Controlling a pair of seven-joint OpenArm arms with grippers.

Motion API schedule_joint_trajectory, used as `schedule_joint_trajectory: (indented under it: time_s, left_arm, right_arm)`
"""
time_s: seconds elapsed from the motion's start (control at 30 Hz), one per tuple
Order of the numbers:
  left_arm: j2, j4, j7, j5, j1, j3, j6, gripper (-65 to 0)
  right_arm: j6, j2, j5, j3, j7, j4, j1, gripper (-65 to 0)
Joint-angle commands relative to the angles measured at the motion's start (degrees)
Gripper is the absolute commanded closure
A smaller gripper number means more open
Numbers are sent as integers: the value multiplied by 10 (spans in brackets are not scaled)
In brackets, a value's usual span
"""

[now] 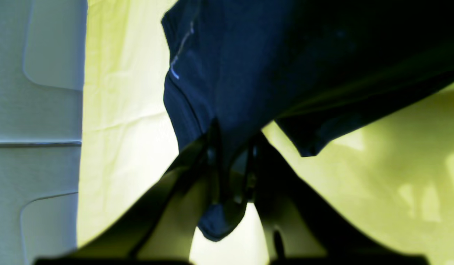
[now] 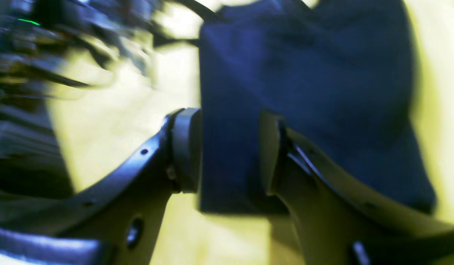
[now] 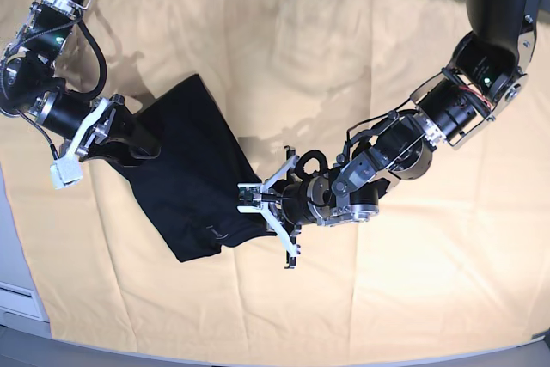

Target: Fold the T-shirt properly

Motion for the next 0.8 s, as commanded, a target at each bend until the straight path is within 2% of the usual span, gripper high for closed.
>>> schedule_joint_trajectory:
  time_s: [0.0,0.03,0.1,0.17,0.23,0.33,0.5,0.57,0.63,0.77]
  left_arm:
    - [1,7,-12,-8,-14,-7,9,0]
    - [1,7,-12,-13,-11,-7,9,0]
    - [1,7,-12,-15,-4,-7,9,0]
    - [1,7,-12,-15,0,-7,9,0]
    - [1,7,-12,-15,3,-7,9,0]
    - [0,7,-12,-15,7,-7,9,0]
    - [1,7,-12,-15,16,-7,9,0]
    - [1,7,-12,-15,18,-7,9,0]
    - [1,7,-12,-14,19,-7,9,0]
    - [1,7,-12,-15,19,-7,9,0]
  right_arm:
    - [3,9,-19,2,11,9,8,-276]
    - [3,9,-57,2,15,9,8,-277]
    - [3,9,-122,2,61,8,8,-296]
    - [3,9,-161,2,97,8,8,-367]
    - [3,9,-172,2,122,8,8,-420]
    - [3,10,-188,2,140,8,9,-424]
    - [2,23,-301,2,187,8,9,-424]
    - [-14,28,-327,2,197,7,9,-424]
    - [-27,29,-344,2,201,7,8,-425]
    - [-43,29,-338,2,204,-20,7,-425]
